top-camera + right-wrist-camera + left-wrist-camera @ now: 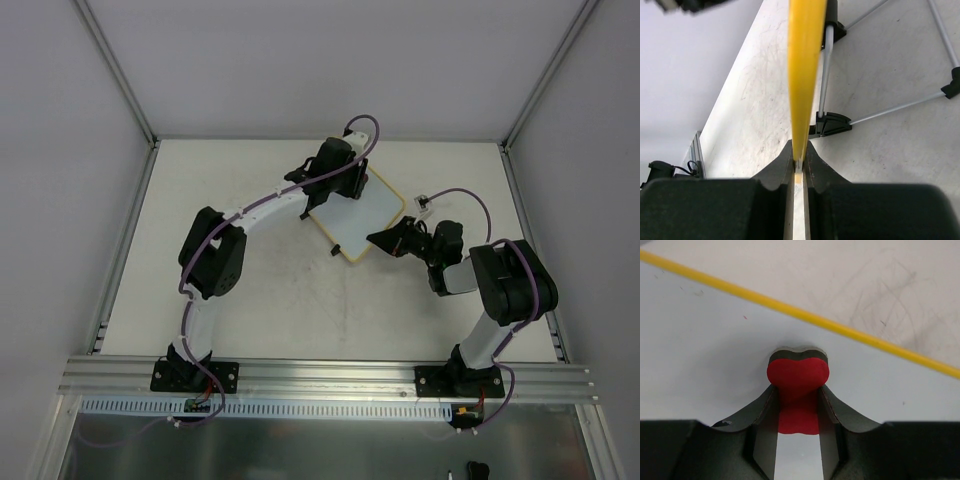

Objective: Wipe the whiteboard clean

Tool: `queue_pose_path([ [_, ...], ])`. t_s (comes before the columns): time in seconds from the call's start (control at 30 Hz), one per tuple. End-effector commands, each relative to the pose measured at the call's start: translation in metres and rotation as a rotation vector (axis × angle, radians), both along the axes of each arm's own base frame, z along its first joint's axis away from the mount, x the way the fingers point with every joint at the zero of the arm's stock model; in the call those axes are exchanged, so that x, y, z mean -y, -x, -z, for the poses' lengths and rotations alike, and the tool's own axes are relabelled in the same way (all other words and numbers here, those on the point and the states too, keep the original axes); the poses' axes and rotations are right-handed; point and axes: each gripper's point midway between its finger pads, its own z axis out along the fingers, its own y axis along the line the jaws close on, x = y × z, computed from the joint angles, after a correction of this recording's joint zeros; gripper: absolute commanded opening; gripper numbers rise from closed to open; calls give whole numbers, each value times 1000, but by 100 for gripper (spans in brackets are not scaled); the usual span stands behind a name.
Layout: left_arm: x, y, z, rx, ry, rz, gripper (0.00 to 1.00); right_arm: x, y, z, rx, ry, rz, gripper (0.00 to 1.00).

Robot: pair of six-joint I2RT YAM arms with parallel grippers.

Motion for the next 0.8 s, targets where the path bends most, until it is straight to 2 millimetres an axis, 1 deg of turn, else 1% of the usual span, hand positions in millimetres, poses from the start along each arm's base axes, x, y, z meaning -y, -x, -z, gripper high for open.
queue_pose_path([
  [0.0, 9, -15, 3, 16, -5, 52, 0, -27, 22, -47, 213, -49, -201, 0],
  [0.03, 9, -15, 7, 3, -12, 71, 0, -28, 22, -47, 213, -49, -201, 0],
  [0.07, 11, -15, 6, 3, -12, 86, 0, -28, 22, -47, 213, -49, -201, 0],
  [0.1, 14, -15, 2, 9, -10, 96, 0, -28, 22, -47, 213, -49, -202, 0],
  [0.17, 14, -11, 1, -1, -8, 111, 0, -28, 22, -47, 212, -49, -201, 0],
  [0.2, 12, -6, 6, -17, -12, 116, 0, -28, 22, -47, 212, -49, -201, 0],
  [0.27, 10, 1, 4, -30, -3, 120, 0, -28, 22, -48, 215, -50, -201, 0],
  [0.3, 5, 6, 14, -53, -13, 116, 0, -28, 21, -47, 212, -50, -201, 0],
  [0.33, 4, 11, 9, -56, -3, 119, 0, -28, 21, -47, 213, -49, -201, 0],
  [0.37, 5, 18, 9, -68, 2, 129, 0, -28, 22, -47, 212, -49, -202, 0],
  [0.4, 1, 27, 21, -96, -11, 133, 0, -28, 21, -47, 213, -49, -199, 0],
  [0.43, 2, 33, 16, -96, -2, 142, 0, -28, 21, -47, 212, -50, -199, 0],
  [0.47, 3, 41, 18, -106, 2, 155, 0, -28, 21, -47, 212, -50, -201, 0],
  [0.5, 6, 55, 29, -130, -14, 170, 0, -28, 21, -48, 214, -50, -202, 0],
  [0.53, 7, 62, 26, -128, -10, 168, 0, -28, 21, -48, 215, -51, -201, 0],
  [0.57, 8, 68, 29, -136, -14, 160, 0, -28, 20, -48, 212, -51, -199, 0],
  [0.6, 8, 80, 39, -165, -21, 161, 0, -28, 20, -49, 215, -51, -199, 0],
  [0.63, 9, 85, 39, -170, -17, 162, 0, -28, 20, -49, 217, -51, -199, 0],
  [0.67, 9, 91, 43, -179, -19, 168, 0, -28, 20, -48, 214, -51, -201, 0],
  [0.7, 5, 98, 53, -196, -35, 168, 0, -28, 20, -48, 212, -51, -199, 0],
  [0.77, 3, 107, 60, -204, -44, 174, 0, -28, 20, -48, 214, -51, -201, 0],
])
